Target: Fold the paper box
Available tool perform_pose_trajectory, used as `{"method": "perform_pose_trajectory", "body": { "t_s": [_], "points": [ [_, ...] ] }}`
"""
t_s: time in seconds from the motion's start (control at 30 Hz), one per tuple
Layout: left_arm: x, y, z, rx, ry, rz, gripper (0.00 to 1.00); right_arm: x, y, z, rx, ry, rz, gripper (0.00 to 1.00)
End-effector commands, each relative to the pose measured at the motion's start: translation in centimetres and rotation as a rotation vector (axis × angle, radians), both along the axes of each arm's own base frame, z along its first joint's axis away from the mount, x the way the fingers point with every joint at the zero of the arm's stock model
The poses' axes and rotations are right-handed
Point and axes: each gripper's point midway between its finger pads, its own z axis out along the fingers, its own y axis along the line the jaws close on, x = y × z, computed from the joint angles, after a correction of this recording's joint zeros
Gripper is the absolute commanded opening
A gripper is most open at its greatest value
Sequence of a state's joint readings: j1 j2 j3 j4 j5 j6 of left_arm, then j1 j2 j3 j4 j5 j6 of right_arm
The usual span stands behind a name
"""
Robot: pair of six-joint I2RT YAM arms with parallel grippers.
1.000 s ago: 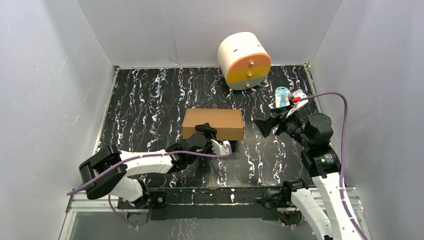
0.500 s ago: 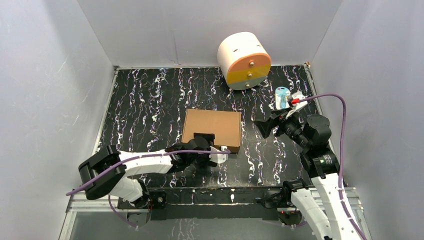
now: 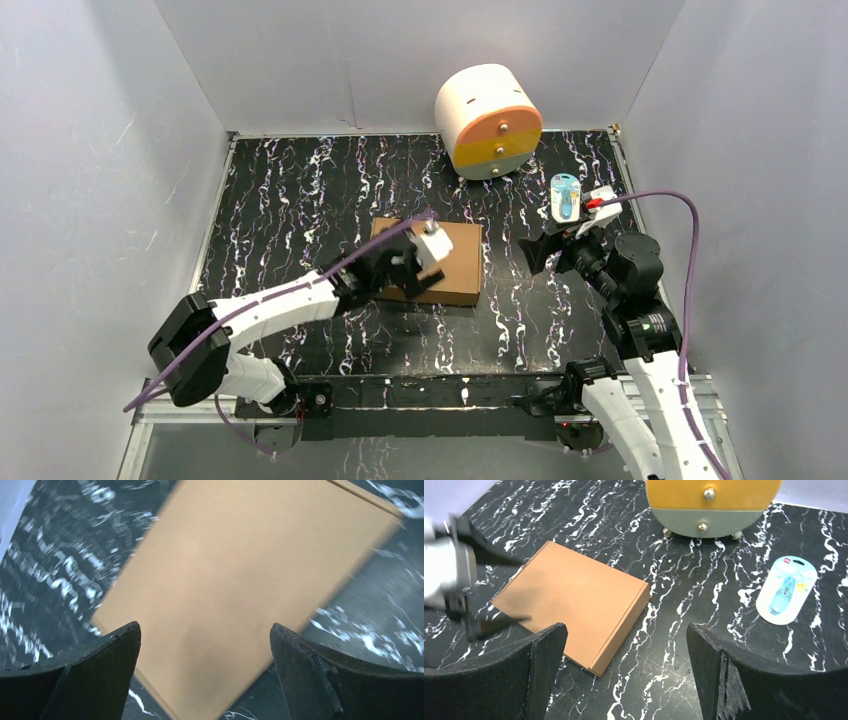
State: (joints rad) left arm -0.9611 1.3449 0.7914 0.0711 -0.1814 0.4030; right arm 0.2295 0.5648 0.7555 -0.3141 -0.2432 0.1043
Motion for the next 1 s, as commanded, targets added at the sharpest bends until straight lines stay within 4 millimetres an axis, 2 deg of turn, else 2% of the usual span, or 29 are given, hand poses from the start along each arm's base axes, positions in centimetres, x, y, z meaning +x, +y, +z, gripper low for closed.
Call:
{"method": "perform_pose_trajectory", "body": {
  "t_s": [0.0, 0.13, 0.2, 0.3, 0.43, 0.53, 0.63, 0.83, 0.97],
  "points": [
    [4.6, 2.8, 3.9, -0.217, 0.079, 0.284, 0.98, 0.3, -1.5, 1.4, -0.031, -0.043, -0.081, 0.99],
    [6.9, 6.3, 5.6, -0.355, 0.117, 0.456, 0.98, 0.0, -2.5, 1.5, -0.042, -0.047, -0.13, 0.99],
    [8.0, 8.7, 6.0, -0.44, 0.162, 0.568, 0.98, 0.0, -3.3, 1.6, -0.05, -0.051, -0.172, 0.99],
    [8.7, 12.4, 6.2, -0.536, 0.23, 0.708, 0.98, -0.2, -4.2, 1.8, -0.062, -0.063, -0.219, 0.99],
    [8.4, 16.5, 7.2, -0.693, 0.278, 0.833, 0.98, -0.5, -5.7, 1.5, -0.09, -0.056, -0.29, 0.99],
    [7.5, 19.7, 8.6, -0.813, 0.266, 0.922, 0.98, -0.8, -6.9, 0.9, -0.106, -0.051, -0.352, 0.98],
    [5.8, 22.6, 10.6, -0.861, 0.161, 1.018, 0.98, -1.2, -7.8, 0.9, -0.094, -0.072, -0.405, 0.99],
    [0.3, 25.5, 15.6, -0.919, -0.068, 1.009, 0.97, -1.5, -8.8, 0.8, -0.09, -0.125, -0.452, 0.99],
    [-2.3, 26.2, 17.1, -0.913, -0.16, 0.968, 0.97, -1.7, -8.8, 0.6, -0.078, -0.146, -0.45, 0.98]
  ]
}}
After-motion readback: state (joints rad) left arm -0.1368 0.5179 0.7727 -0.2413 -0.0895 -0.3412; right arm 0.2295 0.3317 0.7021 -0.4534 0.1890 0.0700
